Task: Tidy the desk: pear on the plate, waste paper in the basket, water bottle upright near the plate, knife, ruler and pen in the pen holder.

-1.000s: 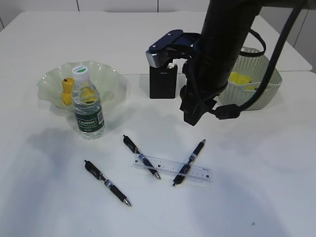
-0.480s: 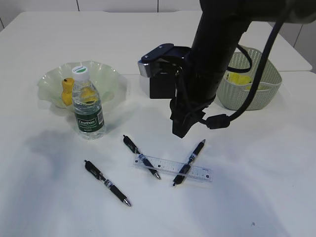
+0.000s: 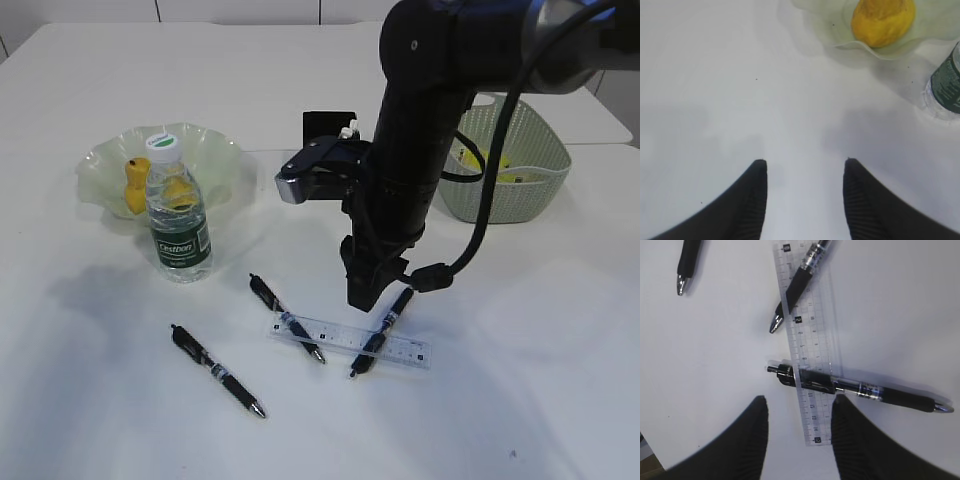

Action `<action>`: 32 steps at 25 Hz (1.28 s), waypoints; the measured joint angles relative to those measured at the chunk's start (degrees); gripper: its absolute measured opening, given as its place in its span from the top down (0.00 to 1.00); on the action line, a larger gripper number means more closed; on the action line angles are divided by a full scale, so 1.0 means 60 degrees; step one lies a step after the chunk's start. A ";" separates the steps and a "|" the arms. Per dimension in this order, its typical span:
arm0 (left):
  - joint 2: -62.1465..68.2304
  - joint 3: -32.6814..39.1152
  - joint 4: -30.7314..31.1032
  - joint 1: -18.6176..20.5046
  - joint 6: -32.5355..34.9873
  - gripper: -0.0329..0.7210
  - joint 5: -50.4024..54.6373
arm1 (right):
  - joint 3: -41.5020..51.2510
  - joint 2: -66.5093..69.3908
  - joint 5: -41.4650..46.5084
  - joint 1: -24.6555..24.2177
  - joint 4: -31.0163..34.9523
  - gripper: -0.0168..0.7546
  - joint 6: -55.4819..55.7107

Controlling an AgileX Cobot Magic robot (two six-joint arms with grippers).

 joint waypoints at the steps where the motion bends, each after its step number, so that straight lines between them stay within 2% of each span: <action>1: 0.0000 0.0000 -0.0015 0.0000 0.0000 0.49 0.0009 | 0.0000 0.0025 0.0000 0.0000 0.0015 0.57 0.0000; 4: 0.0000 0.0000 -0.0015 0.0000 0.0000 0.49 0.0032 | 0.0000 0.0084 -0.0061 0.0000 0.0062 0.43 0.0000; 7: 0.0000 0.0000 -0.0015 0.0000 0.0000 0.49 0.0032 | 0.0000 0.0283 -0.0076 0.0000 0.0081 0.38 0.0000; 32: 0.0000 0.0000 -0.0015 0.0000 0.0000 0.49 0.0054 | 0.0000 0.0762 -0.1289 0.0000 0.0623 0.36 -0.0513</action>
